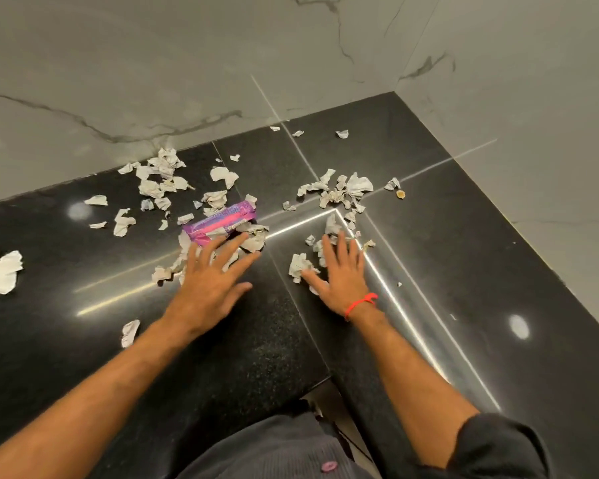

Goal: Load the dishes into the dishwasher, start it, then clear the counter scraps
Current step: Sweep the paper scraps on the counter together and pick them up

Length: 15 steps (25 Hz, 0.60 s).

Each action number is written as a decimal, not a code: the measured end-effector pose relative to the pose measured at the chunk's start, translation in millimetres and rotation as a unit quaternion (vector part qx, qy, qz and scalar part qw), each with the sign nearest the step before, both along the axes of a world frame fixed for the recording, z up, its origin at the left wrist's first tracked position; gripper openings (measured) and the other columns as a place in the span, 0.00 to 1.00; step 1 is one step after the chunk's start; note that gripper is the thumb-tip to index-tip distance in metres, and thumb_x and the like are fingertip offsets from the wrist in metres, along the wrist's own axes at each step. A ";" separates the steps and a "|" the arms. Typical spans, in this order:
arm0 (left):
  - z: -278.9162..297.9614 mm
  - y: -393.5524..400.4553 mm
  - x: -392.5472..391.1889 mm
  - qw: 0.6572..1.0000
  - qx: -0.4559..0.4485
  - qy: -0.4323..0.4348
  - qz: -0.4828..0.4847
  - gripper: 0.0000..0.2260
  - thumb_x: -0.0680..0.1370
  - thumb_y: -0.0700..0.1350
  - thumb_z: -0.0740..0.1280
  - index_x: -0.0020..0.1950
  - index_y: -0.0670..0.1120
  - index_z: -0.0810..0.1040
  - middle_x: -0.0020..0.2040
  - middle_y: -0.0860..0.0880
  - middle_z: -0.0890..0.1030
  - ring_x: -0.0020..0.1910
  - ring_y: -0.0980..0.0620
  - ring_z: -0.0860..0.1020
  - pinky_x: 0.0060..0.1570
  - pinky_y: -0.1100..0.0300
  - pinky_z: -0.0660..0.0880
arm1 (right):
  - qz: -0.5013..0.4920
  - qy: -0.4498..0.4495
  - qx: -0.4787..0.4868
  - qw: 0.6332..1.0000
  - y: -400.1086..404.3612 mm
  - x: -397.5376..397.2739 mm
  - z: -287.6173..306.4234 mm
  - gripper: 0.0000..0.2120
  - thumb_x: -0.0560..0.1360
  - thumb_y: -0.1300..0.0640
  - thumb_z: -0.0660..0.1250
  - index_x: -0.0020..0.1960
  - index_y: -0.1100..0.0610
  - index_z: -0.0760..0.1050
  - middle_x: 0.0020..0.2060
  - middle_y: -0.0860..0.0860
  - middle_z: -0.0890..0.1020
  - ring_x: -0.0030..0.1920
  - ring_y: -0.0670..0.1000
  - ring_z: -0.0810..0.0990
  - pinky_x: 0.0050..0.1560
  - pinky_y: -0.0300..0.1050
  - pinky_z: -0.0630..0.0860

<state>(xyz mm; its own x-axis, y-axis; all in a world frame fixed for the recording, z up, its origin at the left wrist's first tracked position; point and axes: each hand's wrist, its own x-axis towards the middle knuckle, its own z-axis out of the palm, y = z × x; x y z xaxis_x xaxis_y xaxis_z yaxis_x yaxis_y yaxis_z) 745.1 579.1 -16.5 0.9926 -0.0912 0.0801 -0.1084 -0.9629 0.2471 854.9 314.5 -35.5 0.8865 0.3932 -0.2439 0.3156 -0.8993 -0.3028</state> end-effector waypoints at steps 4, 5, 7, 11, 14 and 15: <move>-3.9 -82.4 -15.5 0.994 -0.096 -0.001 -0.050 0.28 0.83 0.59 0.57 0.82 0.52 0.60 0.83 0.49 0.55 0.81 0.43 0.54 0.77 0.36 0.55 | 0.075 0.070 0.155 0.983 45.6 -24.9 9.2 0.27 0.83 0.49 0.54 0.80 0.50 0.52 0.80 0.51 0.50 0.80 0.53 0.45 0.77 0.64 0.40; -6.4 -98.9 -12.5 0.994 -0.097 0.019 -0.049 0.29 0.84 0.61 0.53 0.83 0.52 0.54 0.84 0.50 0.51 0.82 0.45 0.49 0.78 0.37 0.51 | 0.039 0.066 0.233 0.969 38.2 -25.0 13.9 0.26 0.81 0.56 0.55 0.79 0.52 0.58 0.79 0.52 0.58 0.79 0.51 0.52 0.78 0.61 0.46; -12.6 -118.3 0.4 0.995 -0.060 0.069 -0.045 0.32 0.84 0.65 0.47 0.84 0.54 0.43 0.84 0.51 0.42 0.82 0.46 0.40 0.79 0.38 0.45 | -0.053 -0.007 0.314 0.948 1.5 -23.3 17.5 0.26 0.76 0.66 0.55 0.74 0.57 0.68 0.74 0.55 0.69 0.76 0.52 0.64 0.77 0.52 0.57; -27.4 -113.3 15.5 0.985 0.086 0.109 -0.104 0.33 0.81 0.71 0.39 0.83 0.58 0.43 0.84 0.51 0.44 0.81 0.41 0.37 0.77 0.33 0.38 | -0.201 -0.071 0.205 0.955 -95.0 -27.4 4.7 0.23 0.80 0.60 0.59 0.75 0.60 0.65 0.76 0.57 0.63 0.78 0.57 0.59 0.78 0.51 0.54; -32.9 -76.7 5.2 0.986 0.124 0.107 -0.033 0.36 0.80 0.72 0.39 0.83 0.54 0.48 0.84 0.49 0.45 0.81 0.38 0.36 0.76 0.32 0.37 | -0.197 -0.028 0.034 0.979 -121.1 -40.8 -5.6 0.34 0.81 0.43 0.59 0.79 0.61 0.55 0.79 0.59 0.51 0.80 0.58 0.46 0.78 0.58 0.44; -34.2 -60.4 -2.1 0.988 0.122 0.097 0.005 0.37 0.80 0.72 0.40 0.83 0.52 0.50 0.84 0.48 0.44 0.80 0.37 0.36 0.75 0.32 0.37 | -0.172 -0.026 -0.010 0.985 -115.3 -46.4 -6.0 0.38 0.80 0.38 0.56 0.79 0.62 0.52 0.80 0.59 0.48 0.80 0.58 0.43 0.78 0.58 0.41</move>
<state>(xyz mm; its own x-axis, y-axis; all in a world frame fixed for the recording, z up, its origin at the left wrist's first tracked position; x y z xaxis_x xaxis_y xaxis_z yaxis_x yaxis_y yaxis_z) 743.1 518.7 -50.7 0.9880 -0.0738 -0.1354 -0.0714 -0.9972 0.0229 808.6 199.2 -41.4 0.9779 0.0620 -0.1999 0.0048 -0.9615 -0.2749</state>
